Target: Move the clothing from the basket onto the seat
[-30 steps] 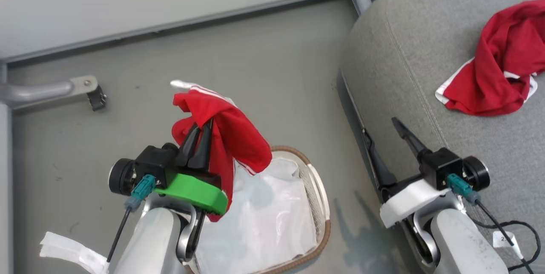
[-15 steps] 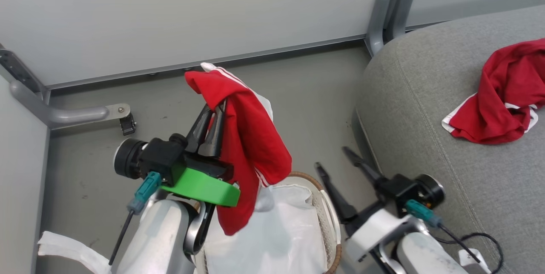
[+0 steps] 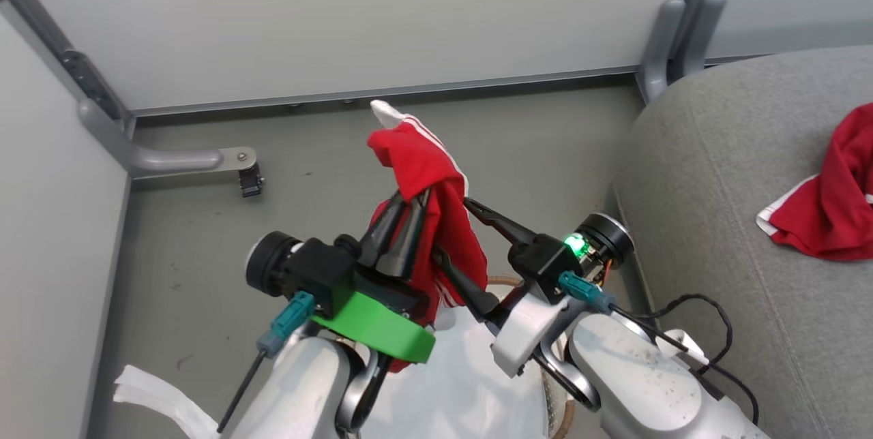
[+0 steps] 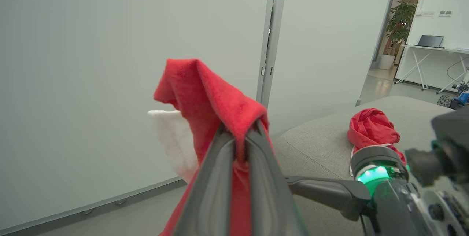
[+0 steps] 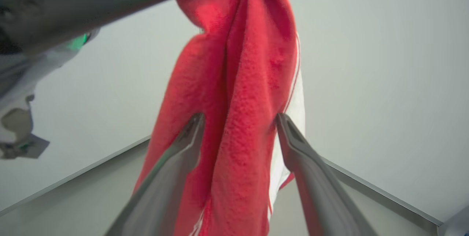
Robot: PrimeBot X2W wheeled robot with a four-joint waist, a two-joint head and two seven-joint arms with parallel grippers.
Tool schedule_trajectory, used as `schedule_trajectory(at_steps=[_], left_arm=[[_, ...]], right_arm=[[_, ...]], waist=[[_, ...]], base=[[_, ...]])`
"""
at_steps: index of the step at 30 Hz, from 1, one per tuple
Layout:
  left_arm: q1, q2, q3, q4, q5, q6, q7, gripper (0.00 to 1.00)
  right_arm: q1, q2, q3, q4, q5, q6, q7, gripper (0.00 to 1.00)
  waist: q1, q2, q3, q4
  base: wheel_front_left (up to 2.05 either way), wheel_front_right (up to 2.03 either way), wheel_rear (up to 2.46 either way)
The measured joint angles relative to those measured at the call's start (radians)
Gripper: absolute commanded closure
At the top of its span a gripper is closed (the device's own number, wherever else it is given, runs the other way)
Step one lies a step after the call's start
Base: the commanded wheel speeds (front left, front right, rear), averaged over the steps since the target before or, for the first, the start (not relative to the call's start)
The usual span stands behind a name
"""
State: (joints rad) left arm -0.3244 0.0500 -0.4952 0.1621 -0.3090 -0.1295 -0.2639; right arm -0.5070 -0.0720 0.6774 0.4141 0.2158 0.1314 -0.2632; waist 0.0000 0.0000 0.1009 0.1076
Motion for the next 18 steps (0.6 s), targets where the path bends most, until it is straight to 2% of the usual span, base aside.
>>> schedule_trajectory(at_steps=[2,3,4,5,8,9,10,11,18], left_arm=[[0.000,0.000,-0.026,-0.001,-0.010,0.000,0.000,1.00],[0.000,0.000,-0.036,0.000,-0.012,0.000,0.000,1.00],[-0.001,0.000,-0.044,0.000,-0.014,0.000,0.000,1.00],[-0.001,0.000,-0.050,0.000,-0.016,0.000,0.000,1.00],[-0.002,0.000,-0.057,-0.002,-0.023,0.000,0.000,1.00],[-0.002,0.000,-0.052,-0.002,-0.023,0.000,0.000,0.95],[-0.002,0.000,-0.046,-0.002,-0.023,0.000,0.000,0.61],[-0.002,0.000,-0.040,-0.001,-0.023,0.001,0.000,0.02],[0.004,0.000,0.021,0.030,0.009,0.007,0.000,0.00]], right_arm=[[-0.017,0.011,-0.007,0.044,-0.013,0.000,0.000,0.00],[-0.021,0.014,-0.005,0.063,-0.012,0.000,0.000,0.26],[-0.022,0.017,-0.005,0.075,-0.009,0.000,0.000,0.87],[-0.023,0.020,-0.010,0.083,-0.004,0.000,0.000,1.00],[-0.028,0.020,-0.024,0.076,0.027,0.000,0.000,1.00],[-0.027,0.021,-0.023,0.067,0.037,0.000,0.000,1.00],[-0.026,0.023,-0.026,0.061,0.040,0.000,0.000,1.00],[-0.024,0.024,-0.032,0.058,0.042,0.000,0.000,1.00],[0.030,0.023,-0.110,0.018,0.053,0.000,0.000,1.00]], waist=[[0.0000,0.0000,0.000,0.019],[0.0000,0.0001,0.000,0.028],[0.0000,0.0000,0.000,0.035],[0.0000,0.0000,0.000,0.043],[0.0000,0.0000,0.003,0.059],[0.0000,0.0000,0.005,0.060],[0.0000,0.0000,0.006,0.059],[0.0000,0.0000,0.006,0.056],[0.0000,0.0000,0.012,-0.016]], base=[[0.00,0.00,0.00],[0.00,0.00,0.00],[0.00,0.00,0.00],[0.00,0.00,0.00],[0.00,0.00,0.00],[0.00,0.00,0.00],[0.00,0.00,0.00],[0.00,0.00,0.00],[0.00,0.00,0.00]])
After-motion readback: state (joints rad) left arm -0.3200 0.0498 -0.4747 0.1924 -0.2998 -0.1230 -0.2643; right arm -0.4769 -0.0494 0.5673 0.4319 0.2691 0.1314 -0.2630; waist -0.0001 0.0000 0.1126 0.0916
